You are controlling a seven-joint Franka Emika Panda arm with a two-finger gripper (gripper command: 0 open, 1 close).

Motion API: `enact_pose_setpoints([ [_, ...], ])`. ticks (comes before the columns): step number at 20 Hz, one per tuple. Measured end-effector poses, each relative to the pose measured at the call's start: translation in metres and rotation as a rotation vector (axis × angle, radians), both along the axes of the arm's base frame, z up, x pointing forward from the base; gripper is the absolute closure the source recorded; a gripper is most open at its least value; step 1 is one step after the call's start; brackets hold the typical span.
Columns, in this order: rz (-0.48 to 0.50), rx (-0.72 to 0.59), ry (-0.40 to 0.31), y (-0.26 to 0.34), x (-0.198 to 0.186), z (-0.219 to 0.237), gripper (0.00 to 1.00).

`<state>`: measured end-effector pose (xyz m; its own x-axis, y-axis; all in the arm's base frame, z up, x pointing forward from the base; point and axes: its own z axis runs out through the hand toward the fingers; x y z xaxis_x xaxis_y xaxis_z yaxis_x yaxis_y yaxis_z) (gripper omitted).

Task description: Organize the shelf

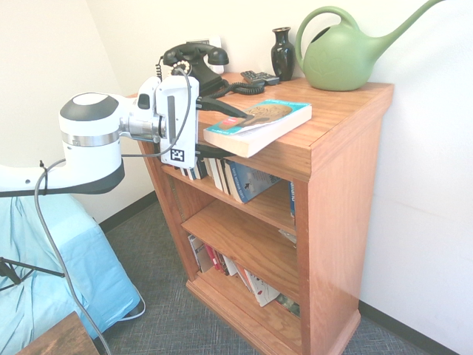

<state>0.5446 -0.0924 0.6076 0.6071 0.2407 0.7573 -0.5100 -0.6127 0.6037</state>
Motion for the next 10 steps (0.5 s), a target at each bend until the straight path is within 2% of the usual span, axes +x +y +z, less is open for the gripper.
enact_pose_setpoints([
  [10, 0.001, 0.011, 0.002, -0.011, 0.000, -0.003, 1.00],
])
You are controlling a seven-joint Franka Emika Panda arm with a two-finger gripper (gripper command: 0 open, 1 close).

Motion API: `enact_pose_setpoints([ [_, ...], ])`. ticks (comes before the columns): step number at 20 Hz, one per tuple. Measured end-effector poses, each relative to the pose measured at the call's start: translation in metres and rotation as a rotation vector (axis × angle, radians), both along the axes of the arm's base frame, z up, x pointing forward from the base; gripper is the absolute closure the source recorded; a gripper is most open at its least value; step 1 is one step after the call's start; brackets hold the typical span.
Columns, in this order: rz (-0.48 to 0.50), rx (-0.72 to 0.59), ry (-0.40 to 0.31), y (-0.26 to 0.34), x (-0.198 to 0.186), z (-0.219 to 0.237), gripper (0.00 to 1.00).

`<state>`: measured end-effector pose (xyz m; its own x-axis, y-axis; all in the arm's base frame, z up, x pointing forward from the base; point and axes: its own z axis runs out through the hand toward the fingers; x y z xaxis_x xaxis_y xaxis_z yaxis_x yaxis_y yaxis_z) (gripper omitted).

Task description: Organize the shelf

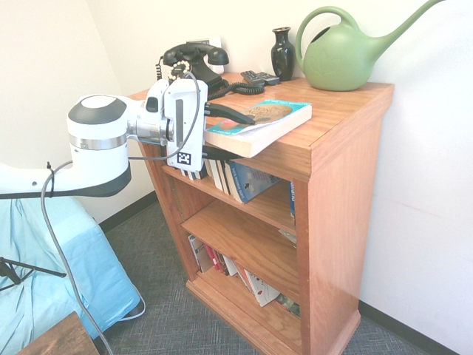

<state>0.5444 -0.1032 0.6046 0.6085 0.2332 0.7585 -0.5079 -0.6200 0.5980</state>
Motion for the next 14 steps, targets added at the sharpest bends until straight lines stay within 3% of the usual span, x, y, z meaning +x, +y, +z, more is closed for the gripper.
enact_pose_setpoints([
  [14, 0.000, -0.005, -0.016, -0.0005, -0.0007, 0.0087, 1.00],
])
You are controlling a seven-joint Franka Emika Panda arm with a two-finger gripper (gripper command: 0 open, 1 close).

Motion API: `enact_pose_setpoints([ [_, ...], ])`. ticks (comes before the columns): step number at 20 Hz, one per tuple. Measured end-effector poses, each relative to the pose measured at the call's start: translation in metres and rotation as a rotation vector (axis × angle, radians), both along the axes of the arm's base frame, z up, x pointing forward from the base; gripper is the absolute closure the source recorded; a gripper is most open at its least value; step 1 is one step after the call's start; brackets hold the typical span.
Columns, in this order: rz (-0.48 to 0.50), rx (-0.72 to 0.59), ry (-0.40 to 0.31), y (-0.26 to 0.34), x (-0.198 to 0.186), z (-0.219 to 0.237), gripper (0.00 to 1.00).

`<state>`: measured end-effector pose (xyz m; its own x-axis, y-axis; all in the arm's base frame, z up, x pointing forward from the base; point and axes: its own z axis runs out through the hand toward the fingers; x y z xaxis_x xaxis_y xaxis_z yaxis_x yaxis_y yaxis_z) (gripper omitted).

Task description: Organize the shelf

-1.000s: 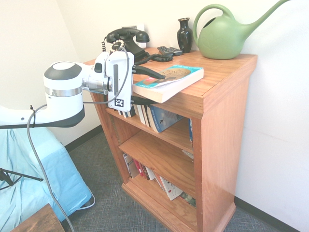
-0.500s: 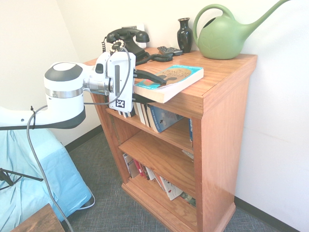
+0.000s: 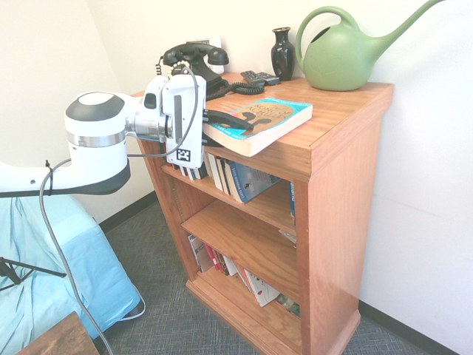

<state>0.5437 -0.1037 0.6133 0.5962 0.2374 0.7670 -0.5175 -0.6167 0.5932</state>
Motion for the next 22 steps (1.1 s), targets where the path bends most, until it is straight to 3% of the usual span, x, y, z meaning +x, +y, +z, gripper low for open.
enact_pose_setpoints([
  [6, -0.003, 0.012, -0.012, 0.001, -0.001, 0.002, 1.00],
  [11, -0.019, 0.092, -0.067, 0.003, -0.017, 0.027, 1.00],
  [17, -0.046, 0.191, -0.127, -0.007, -0.073, 0.066, 1.00],
  [22, -0.062, 0.327, -0.158, -0.011, -0.134, 0.072, 1.00],
])
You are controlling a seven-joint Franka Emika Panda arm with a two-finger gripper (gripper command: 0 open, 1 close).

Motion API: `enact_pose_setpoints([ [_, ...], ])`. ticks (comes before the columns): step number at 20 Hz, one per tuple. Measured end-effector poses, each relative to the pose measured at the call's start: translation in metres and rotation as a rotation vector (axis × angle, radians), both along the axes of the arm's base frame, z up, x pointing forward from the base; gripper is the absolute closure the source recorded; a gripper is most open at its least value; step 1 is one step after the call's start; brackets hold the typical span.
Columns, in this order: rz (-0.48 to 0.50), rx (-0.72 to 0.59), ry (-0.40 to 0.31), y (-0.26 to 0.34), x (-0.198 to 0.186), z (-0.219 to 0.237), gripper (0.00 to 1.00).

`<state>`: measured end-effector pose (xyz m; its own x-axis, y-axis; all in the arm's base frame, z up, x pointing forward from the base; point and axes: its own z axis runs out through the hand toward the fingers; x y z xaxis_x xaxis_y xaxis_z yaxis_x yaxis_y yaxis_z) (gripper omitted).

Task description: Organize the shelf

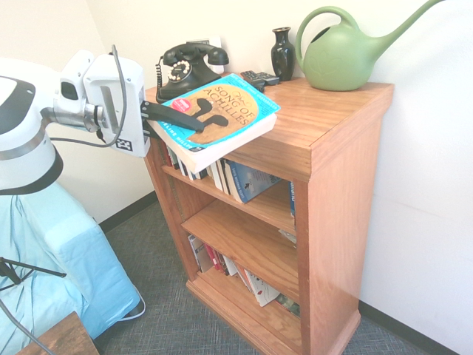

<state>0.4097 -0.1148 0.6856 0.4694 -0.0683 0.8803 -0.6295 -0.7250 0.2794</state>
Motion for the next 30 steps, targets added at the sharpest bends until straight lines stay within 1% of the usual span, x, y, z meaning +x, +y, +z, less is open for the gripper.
enact_pose_setpoints([
  [6, 0.028, 0.200, -0.033, 0.012, -0.068, -0.019, 1.00],
  [9, 0.035, 0.294, -0.028, 0.015, -0.084, -0.042, 1.00],
  [12, 0.050, 0.386, -0.018, 0.021, -0.088, -0.077, 1.00],
  [16, 0.067, 0.465, 0.002, 0.036, -0.082, -0.124, 1.00],
  [18, 0.072, 0.491, 0.011, 0.039, -0.074, -0.141, 1.00],
  [23, 0.103, 0.526, 0.039, 0.041, -0.047, -0.180, 1.00],
  [27, 0.109, 0.535, 0.054, 0.043, -0.021, -0.217, 1.00],
  [30, 0.120, 0.544, 0.058, 0.040, -0.008, -0.230, 1.00],
])
